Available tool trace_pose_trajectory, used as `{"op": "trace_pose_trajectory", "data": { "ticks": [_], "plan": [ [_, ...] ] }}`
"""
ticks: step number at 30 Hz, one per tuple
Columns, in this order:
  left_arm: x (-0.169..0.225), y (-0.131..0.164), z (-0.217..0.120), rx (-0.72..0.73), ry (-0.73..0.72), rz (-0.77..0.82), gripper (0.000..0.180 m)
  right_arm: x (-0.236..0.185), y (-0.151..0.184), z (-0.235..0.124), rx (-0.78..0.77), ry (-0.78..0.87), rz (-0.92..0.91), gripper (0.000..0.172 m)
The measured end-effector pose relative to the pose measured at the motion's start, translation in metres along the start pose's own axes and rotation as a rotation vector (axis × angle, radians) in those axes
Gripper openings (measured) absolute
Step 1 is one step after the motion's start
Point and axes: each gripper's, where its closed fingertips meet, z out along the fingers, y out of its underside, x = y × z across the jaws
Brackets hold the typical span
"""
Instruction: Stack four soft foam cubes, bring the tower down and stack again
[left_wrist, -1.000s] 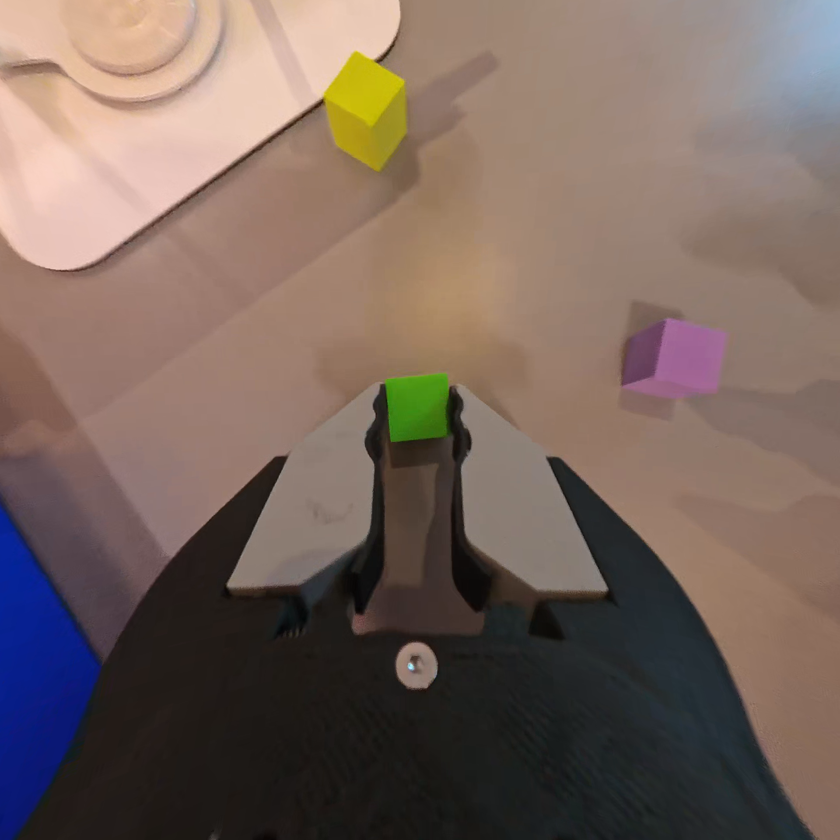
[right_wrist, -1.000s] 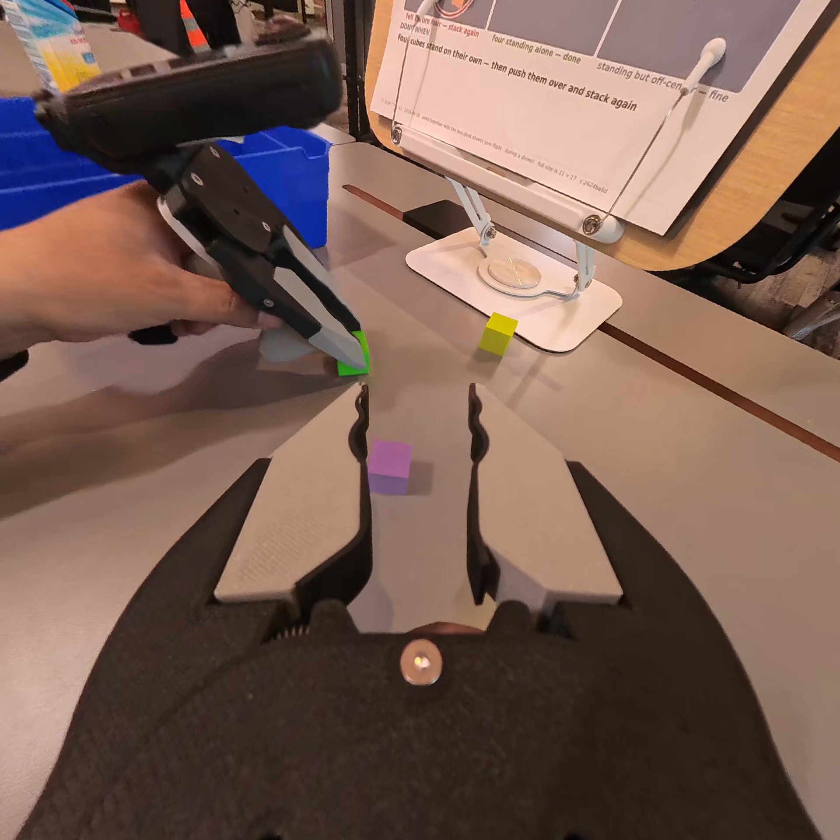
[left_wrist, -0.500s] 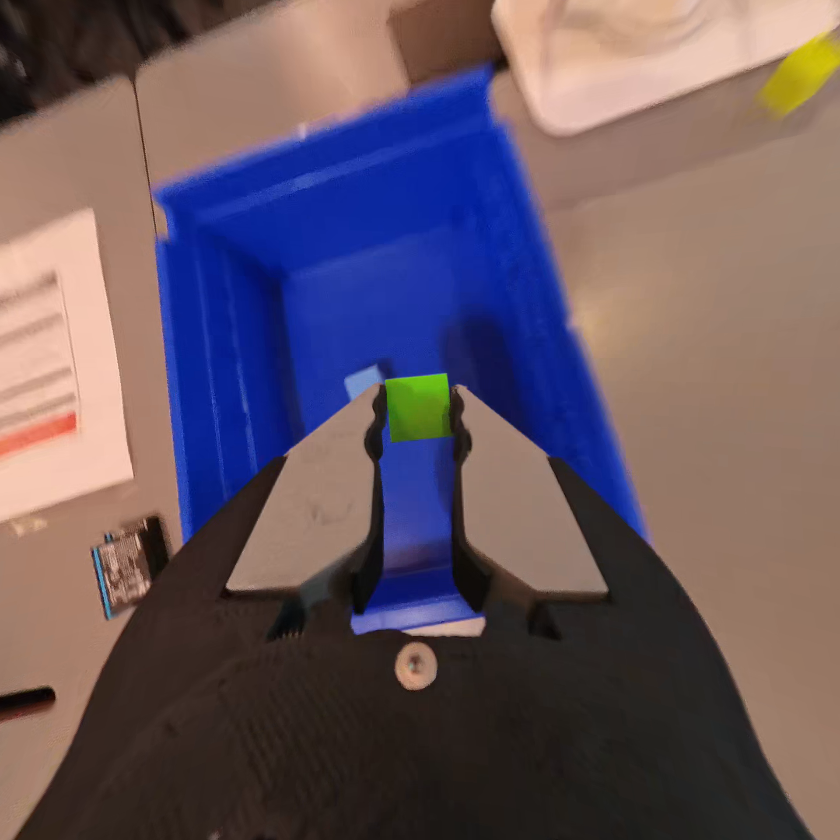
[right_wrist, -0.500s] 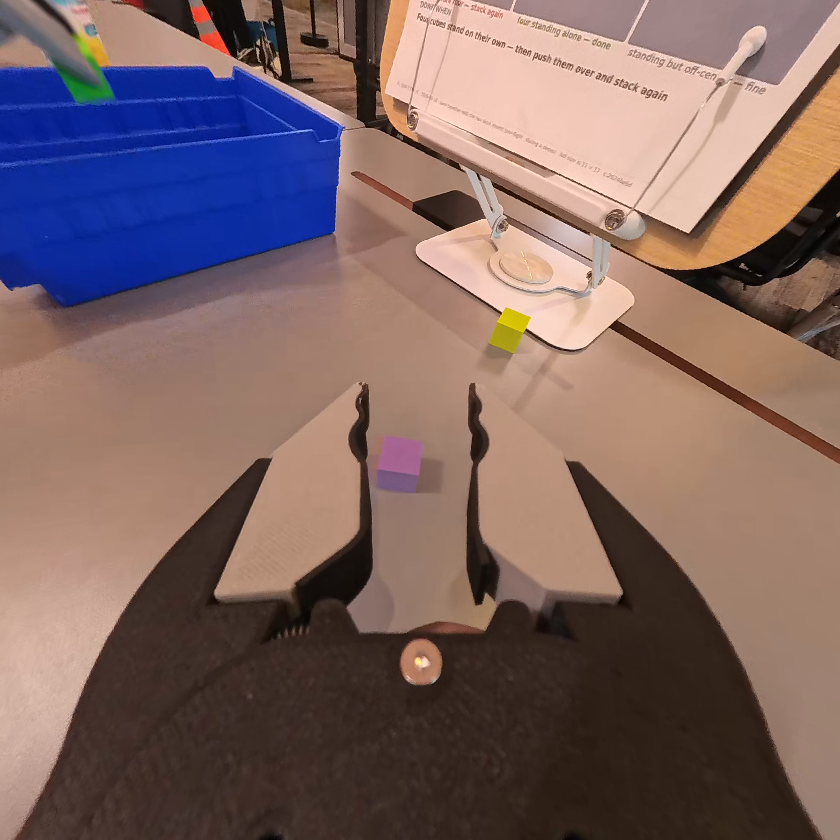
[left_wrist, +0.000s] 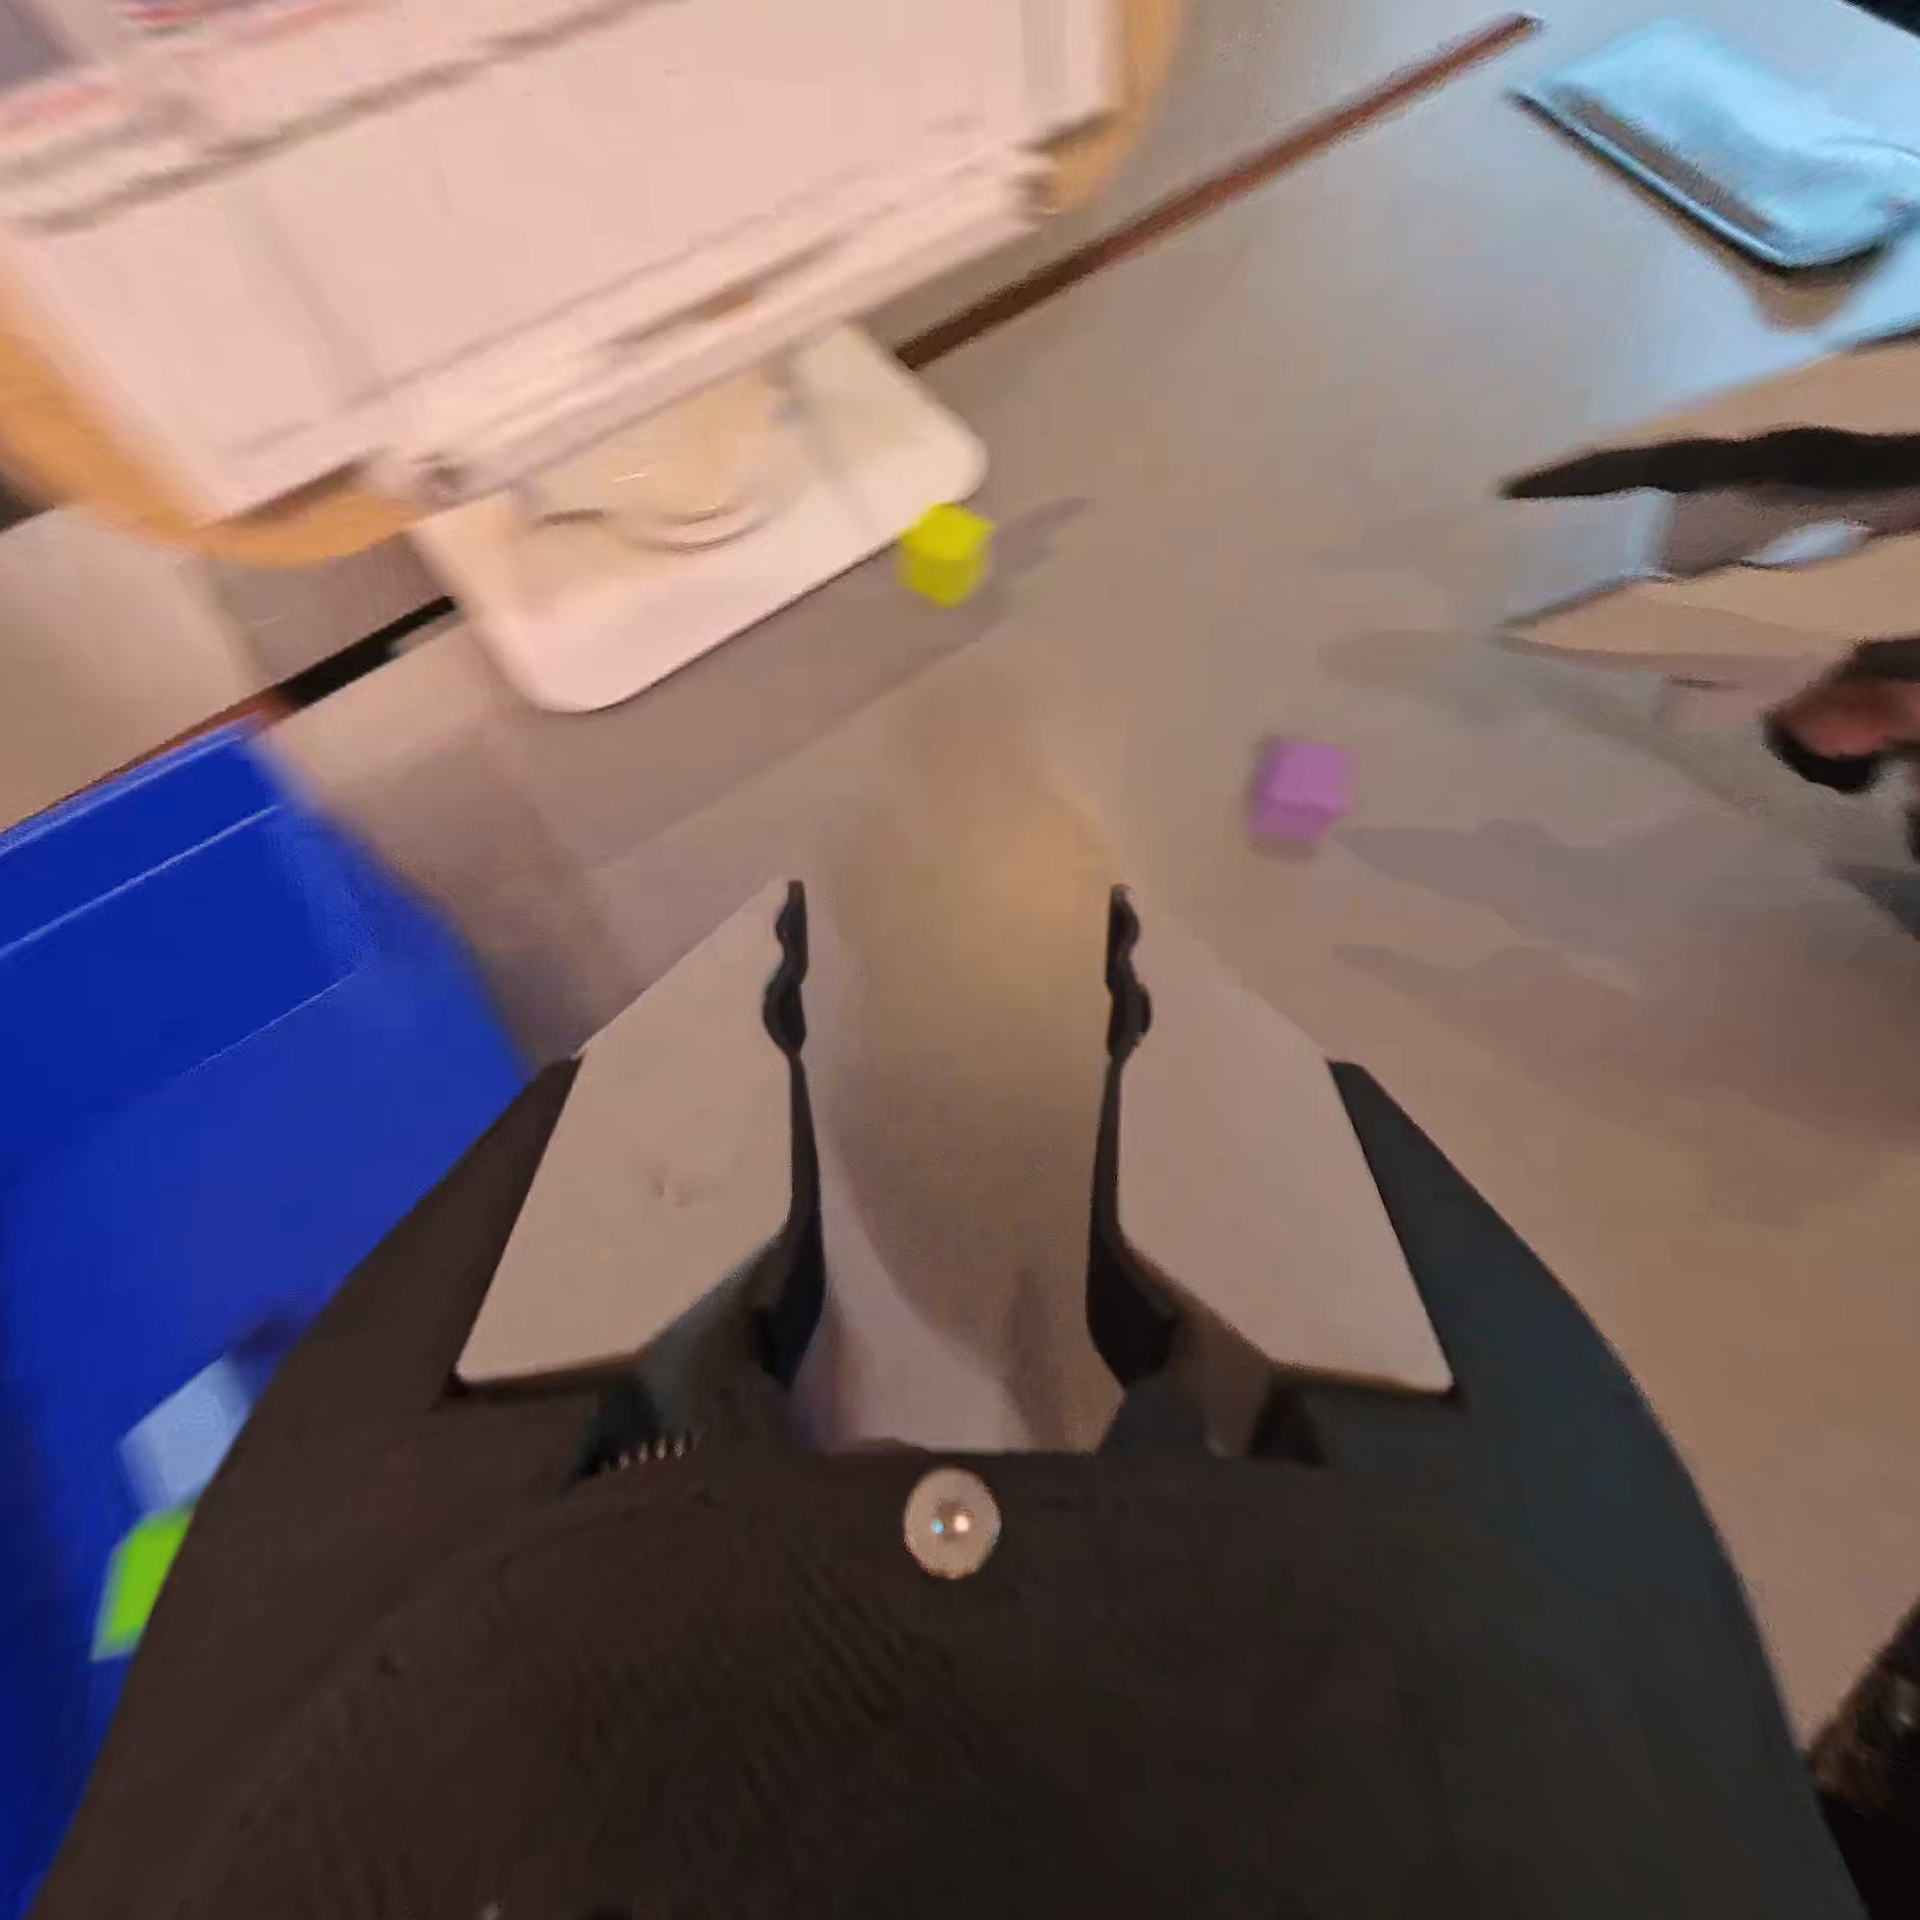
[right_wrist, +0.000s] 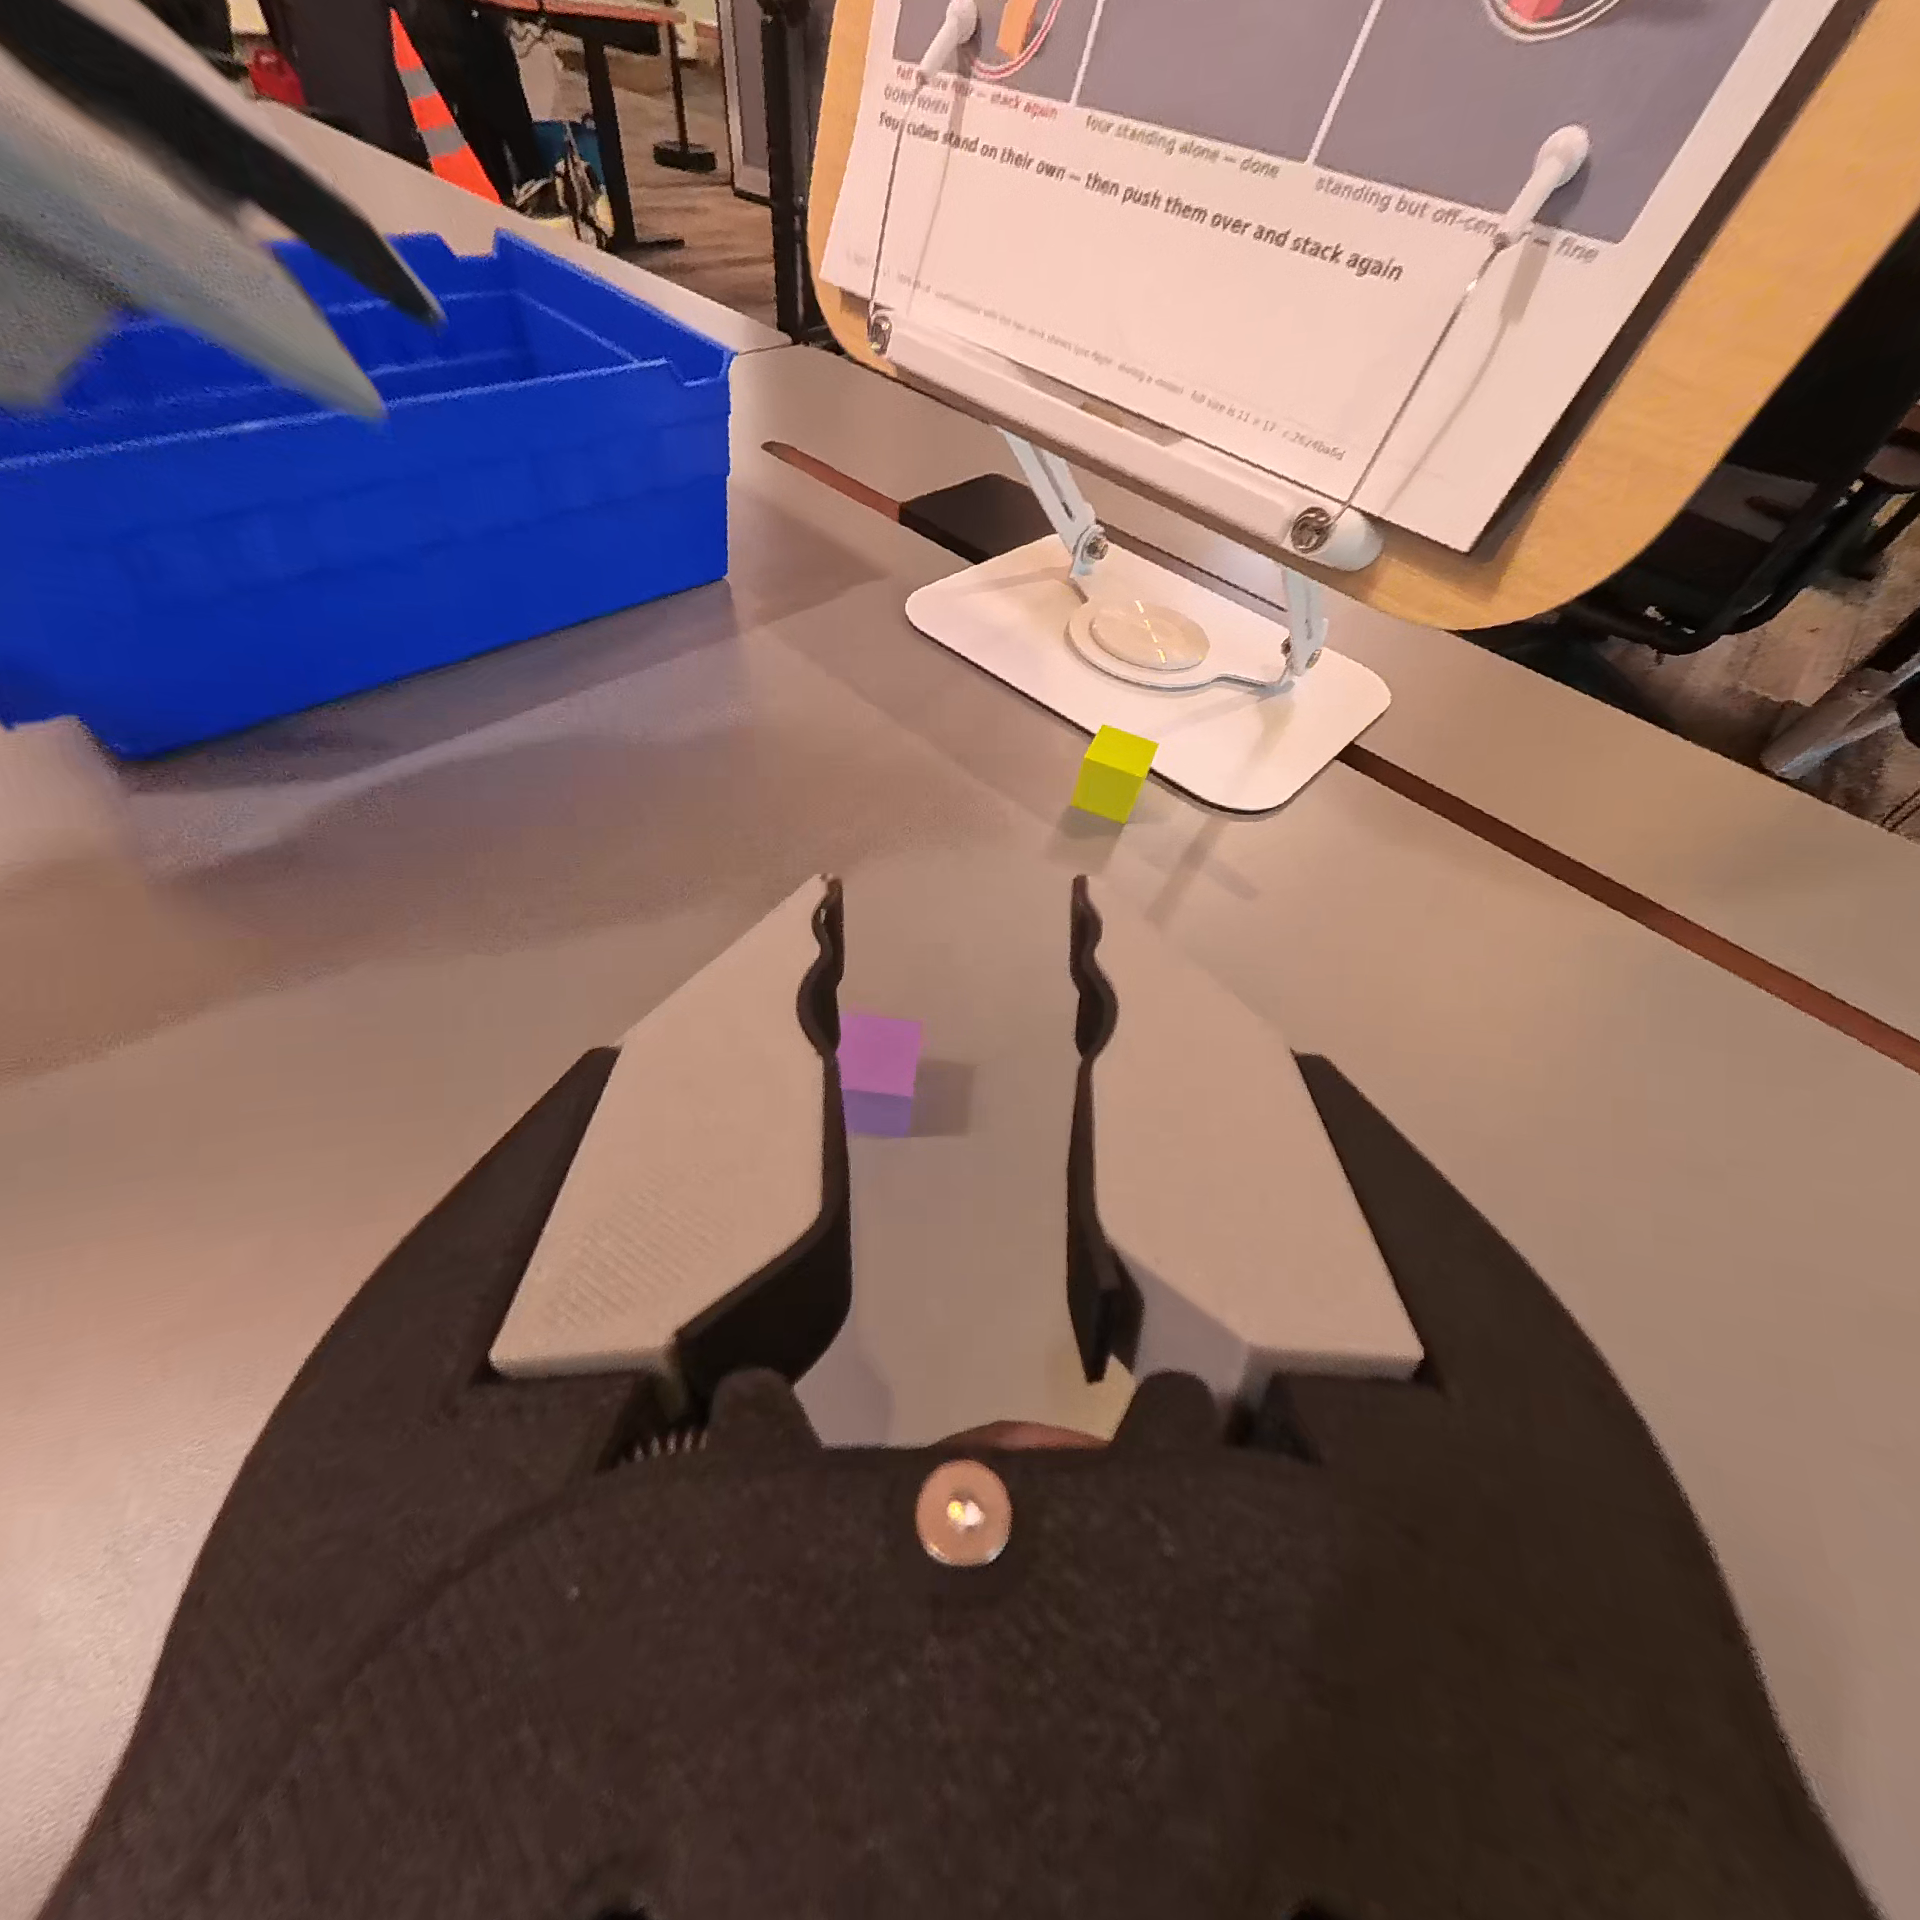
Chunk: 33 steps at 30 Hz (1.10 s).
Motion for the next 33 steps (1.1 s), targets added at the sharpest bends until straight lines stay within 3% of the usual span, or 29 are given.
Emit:
{"op": "trace_pose_trajectory", "data": {
  "ticks": [4,8,10,11,12,13,17,21,23,26,28,31,33],
  "plan": [
    [0.085,0.009,0.074,-0.092,0.171,0.121,0.064,0.009,-0.001,-0.004,0.012,0.01,0.035,0.041],
    [0.116,0.033,0.14,-0.22,0.16,0.215,0.069,0.018,-0.002,-0.007,0.021,0.018,0.064,0.041],
    [0.125,0.038,0.16,-0.234,0.177,0.207,0.059,0.021,-0.003,-0.009,0.03,0.021,0.073,0.041],
    [0.13,0.041,0.165,-0.245,0.208,0.196,0.035,0.022,-0.003,-0.01,0.032,0.022,0.076,0.041],
    [0.133,0.042,0.167,-0.251,0.232,0.19,0.025,0.023,-0.004,-0.011,0.035,0.022,0.08,0.041],
    [0.13,0.043,0.167,-0.252,0.23,0.181,0.025,0.024,-0.005,-0.012,0.039,0.021,0.084,0.041],
    [0.097,0.029,0.138,-0.213,0.139,0.173,0.025,0.022,-0.007,-0.013,0.049,0.008,0.093,0.041],
    [0.019,-0.013,0.058,-0.058,-0.072,0.119,0.025,0.017,-0.006,-0.011,0.041,0.003,0.079,0.041],
    [-0.025,-0.018,0.014,-0.03,-0.164,0.071,0.025,0.015,-0.004,-0.009,0.033,0.0,0.071,0.041],
    [-0.101,-0.003,-0.032,-0.02,-0.321,-0.013,0.025,0.011,-0.002,-0.006,0.023,-0.006,0.064,0.041],
    [-0.143,0.026,-0.042,-0.067,-0.355,-0.114,0.026,0.009,0.0,-0.004,0.013,-0.008,0.054,0.041],
    [-0.163,0.074,-0.034,-0.169,-0.288,-0.292,0.067,0.007,0.002,-0.003,0.002,-0.003,0.038,0.041],
    [-0.164,0.083,-0.028,-0.176,-0.304,-0.288,0.07,0.007,0.002,-0.003,0.003,0.001,0.032,0.041]
  ]
}}
